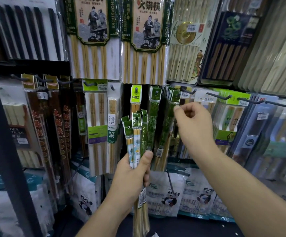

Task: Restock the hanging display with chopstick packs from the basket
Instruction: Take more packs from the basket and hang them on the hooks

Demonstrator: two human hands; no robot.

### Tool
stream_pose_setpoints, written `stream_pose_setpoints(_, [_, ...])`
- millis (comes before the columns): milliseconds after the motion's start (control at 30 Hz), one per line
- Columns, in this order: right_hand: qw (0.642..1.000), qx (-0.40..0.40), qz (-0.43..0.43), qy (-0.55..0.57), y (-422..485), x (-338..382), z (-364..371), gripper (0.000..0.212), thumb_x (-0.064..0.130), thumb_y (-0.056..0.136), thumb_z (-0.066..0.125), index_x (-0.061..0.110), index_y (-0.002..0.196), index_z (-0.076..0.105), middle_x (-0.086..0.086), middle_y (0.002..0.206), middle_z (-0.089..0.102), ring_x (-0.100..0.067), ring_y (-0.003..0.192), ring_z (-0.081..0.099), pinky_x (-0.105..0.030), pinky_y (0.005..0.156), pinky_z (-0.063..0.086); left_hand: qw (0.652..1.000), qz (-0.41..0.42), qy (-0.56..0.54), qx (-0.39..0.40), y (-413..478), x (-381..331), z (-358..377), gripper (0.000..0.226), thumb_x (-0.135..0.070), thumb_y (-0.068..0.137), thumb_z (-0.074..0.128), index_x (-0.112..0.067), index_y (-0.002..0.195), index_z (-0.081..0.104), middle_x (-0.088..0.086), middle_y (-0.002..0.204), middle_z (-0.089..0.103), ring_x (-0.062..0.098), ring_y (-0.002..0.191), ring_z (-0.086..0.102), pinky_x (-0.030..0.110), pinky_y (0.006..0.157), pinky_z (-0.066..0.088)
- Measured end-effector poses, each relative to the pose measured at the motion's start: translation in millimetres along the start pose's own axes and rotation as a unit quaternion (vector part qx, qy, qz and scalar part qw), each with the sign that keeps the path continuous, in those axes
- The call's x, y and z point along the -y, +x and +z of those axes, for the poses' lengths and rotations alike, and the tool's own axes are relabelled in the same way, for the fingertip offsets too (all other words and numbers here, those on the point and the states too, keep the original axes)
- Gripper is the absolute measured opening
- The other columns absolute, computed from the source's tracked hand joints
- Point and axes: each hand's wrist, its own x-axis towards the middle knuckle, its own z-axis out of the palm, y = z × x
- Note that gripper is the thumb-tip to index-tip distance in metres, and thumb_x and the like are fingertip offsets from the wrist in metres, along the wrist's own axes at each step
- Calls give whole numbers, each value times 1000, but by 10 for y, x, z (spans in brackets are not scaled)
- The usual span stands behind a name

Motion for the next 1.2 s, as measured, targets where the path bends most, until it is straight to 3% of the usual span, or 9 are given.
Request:
stream_pose_setpoints(67, [995,91,-36,4,-176,25,8,16,28,96,68,23,81,68,8,65,63,0,58,54,-16,55,45,1000,2,-12,5,7,8,12,84,-86,59,73,-12,96,59,0,65,57,13,54,51,27,51,46])
stream_pose_setpoints(167, [975,220,-33,16,-335,75,48,5,27,93,74,24,88,72,4,80,71,-1,69,61,-16,64,52,999,7,-27,16,-6,7,48,87,-87,63,69,-8,96,58,1,66,57,14,53,51,27,49,45])
stream_pose_setpoints(333, [968,228,66,78,-381,72,82,16,24,90,77,16,103,69,-11,80,71,-12,68,62,-25,57,50,997,4,-55,45,-29,-38,54,61,-67,83,67,-9,89,48,4,63,49,15,49,43,27,45,38])
stream_pose_setpoints(467, [949,252,123,144,-398,57,78,19,24,91,76,9,101,72,-6,77,67,-10,64,62,-25,51,49,998,14,-48,42,-38,-59,72,53,-64,85,68,-12,87,53,6,63,49,16,48,45,27,44,38])
stream_pose_setpoints(633, [972,208,86,67,-380,74,87,28,27,100,65,9,78,70,-7,69,57,-18,61,52,-30,56,50,998,35,41,12,-57,-62,75,29,-71,75,65,-43,83,71,-10,63,67,3,55,64,15,50,48])
stream_pose_setpoints(833, [986,89,100,103,-26,247,-40,35,27,105,53,13,78,71,-8,73,62,-19,62,51,-30,59,45,1000,2,-2,3,-37,-38,23,56,-68,72,71,-17,87,55,1,65,57,12,53,52,23,48,44])
stream_pose_setpoints(933, [990,62,91,87,133,269,-52,35,25,104,52,3,81,66,-11,74,52,-22,65,43,-35,63,41,1000,-4,-9,6,-29,-32,13,57,-67,72,71,-15,88,54,1,66,56,13,53,51,23,49,44])
stream_pose_setpoints(1067, [991,49,93,80,214,235,-46,37,26,102,53,-4,86,67,0,62,64,-12,57,52,-23,51,46,1000,-11,-8,10,-22,-33,23,56,-67,72,71,-15,89,56,1,67,57,13,54,51,24,49,44])
stream_pose_setpoints(1200, [993,53,80,73,209,173,-55,35,20,98,52,-7,78,60,2,55,57,-9,49,49,-20,48,45,1000,-9,-12,10,-29,-37,30,54,-66,72,71,-16,88,56,1,66,57,13,54,50,24,49,44])
